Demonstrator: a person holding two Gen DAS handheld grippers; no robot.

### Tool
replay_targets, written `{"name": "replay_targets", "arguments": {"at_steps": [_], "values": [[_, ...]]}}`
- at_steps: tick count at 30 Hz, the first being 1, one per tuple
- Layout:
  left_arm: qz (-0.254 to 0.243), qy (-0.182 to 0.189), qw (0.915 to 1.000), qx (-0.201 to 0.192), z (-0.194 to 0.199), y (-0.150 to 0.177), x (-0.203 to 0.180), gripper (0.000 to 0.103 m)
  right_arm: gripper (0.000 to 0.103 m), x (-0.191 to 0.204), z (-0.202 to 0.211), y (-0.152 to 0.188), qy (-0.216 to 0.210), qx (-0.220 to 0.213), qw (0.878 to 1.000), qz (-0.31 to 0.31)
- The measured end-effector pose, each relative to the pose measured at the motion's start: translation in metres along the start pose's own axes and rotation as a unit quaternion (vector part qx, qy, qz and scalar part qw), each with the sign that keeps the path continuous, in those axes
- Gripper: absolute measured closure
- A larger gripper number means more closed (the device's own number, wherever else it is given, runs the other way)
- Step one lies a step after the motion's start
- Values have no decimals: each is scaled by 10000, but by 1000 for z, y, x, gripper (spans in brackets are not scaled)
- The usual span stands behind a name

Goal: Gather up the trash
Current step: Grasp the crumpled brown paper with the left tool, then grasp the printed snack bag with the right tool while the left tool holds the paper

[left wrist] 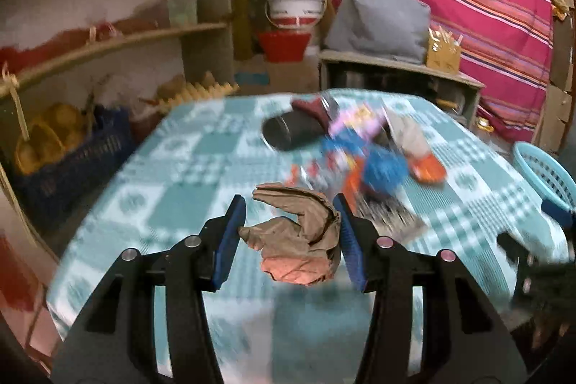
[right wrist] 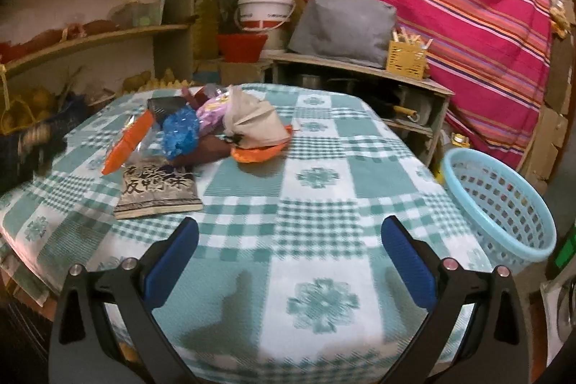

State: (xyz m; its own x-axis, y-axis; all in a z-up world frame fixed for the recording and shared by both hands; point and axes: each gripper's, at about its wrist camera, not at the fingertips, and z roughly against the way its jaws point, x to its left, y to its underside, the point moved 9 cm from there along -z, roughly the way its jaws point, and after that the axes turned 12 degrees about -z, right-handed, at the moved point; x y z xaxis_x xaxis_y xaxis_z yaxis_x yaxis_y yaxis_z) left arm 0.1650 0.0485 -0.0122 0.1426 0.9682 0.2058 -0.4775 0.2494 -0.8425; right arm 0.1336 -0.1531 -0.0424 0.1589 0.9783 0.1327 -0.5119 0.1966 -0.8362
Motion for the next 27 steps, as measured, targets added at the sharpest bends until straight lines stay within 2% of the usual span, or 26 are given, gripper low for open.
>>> {"name": "replay_targets", "arguments": {"at_steps": [5,8,11,16,19,27], "values": [[102,-88,9998,-161,-18,-27,29,54,4,27,-20,-2,-203,401,9990,-13],[284,-196,9994,-67,-30,-13,40,54,4,52,-34,2,-337,676,9969,213],[514,-156,9979,351,-44,6,48,54,4,75,-45,6,-448,879,9944,370],[685,-253,9966,379,-43,13,65,54,4,107,-48,9,-673,980,9919,451],[830,-181,9957,365,-43,13,72,54,5,114,-59,11,-549,1107,9905,607],[739,-304,9959,431,-47,16,76,54,5,107,-78,14,-385,1352,9888,496]]}}
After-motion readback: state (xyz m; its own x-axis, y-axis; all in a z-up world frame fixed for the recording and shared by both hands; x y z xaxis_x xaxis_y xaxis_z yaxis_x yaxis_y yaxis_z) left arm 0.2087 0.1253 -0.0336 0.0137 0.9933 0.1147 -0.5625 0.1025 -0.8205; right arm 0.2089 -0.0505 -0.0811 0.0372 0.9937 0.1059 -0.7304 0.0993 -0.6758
